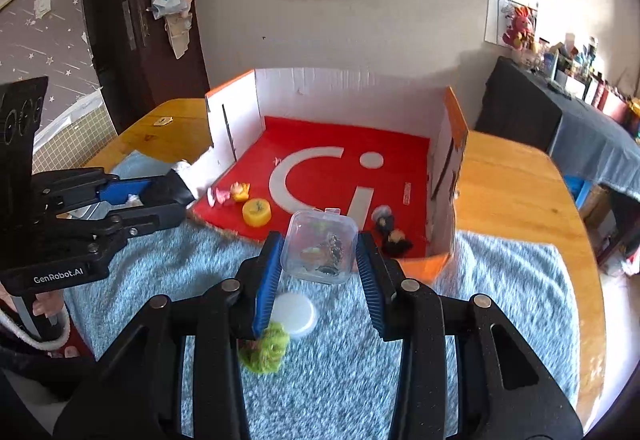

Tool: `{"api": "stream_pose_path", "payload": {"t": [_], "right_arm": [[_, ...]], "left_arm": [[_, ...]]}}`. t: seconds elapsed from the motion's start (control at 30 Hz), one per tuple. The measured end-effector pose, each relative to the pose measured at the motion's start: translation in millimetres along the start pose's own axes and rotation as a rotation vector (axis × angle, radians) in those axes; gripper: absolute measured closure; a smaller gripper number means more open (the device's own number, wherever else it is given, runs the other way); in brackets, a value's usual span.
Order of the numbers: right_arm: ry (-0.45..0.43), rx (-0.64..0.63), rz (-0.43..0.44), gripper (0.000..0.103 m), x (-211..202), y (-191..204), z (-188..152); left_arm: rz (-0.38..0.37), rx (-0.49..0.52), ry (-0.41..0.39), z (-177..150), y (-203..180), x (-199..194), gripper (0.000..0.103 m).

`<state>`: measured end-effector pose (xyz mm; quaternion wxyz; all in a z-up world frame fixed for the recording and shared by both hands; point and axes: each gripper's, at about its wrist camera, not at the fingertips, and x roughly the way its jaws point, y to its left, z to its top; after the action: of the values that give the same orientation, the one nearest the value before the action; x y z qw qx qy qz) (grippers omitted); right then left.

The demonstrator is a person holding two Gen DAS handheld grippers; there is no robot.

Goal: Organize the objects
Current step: 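Carry the roll and clear container over the box and lower them inside, then open both tools to release the roll and container in the box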

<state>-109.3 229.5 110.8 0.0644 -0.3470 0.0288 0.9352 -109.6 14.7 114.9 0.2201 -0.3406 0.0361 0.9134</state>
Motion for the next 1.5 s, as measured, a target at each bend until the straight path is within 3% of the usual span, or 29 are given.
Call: {"api": "stream_pose_path", "payload": {"t": [0.3, 0.8, 1.1, 1.5], "right_arm": [[0.027, -0.050, 0.017, 0.067, 28.4, -4.0, 34.7], [0.254, -0.147, 0.005, 0.067, 115.0, -19.4, 58.1], [0.353, -0.170, 0.036, 0.067, 145.7, -23.1, 54.8], [0.431, -0.152, 0.061, 0.067, 157.2, -29.9, 44.9]], "left_arm": [[-0.024, 0.029, 0.064, 35.6, 8.2, 47.4, 0.067], [-0.043, -0.033, 0.259, 45.2, 41.1, 132.4, 0.067], [-0.064, -0.055, 0.302, 39.6, 47.4, 147.4, 0.067], [-0.059, -0.045, 0.327, 38.1, 44.3, 156.0, 0.067]]}}
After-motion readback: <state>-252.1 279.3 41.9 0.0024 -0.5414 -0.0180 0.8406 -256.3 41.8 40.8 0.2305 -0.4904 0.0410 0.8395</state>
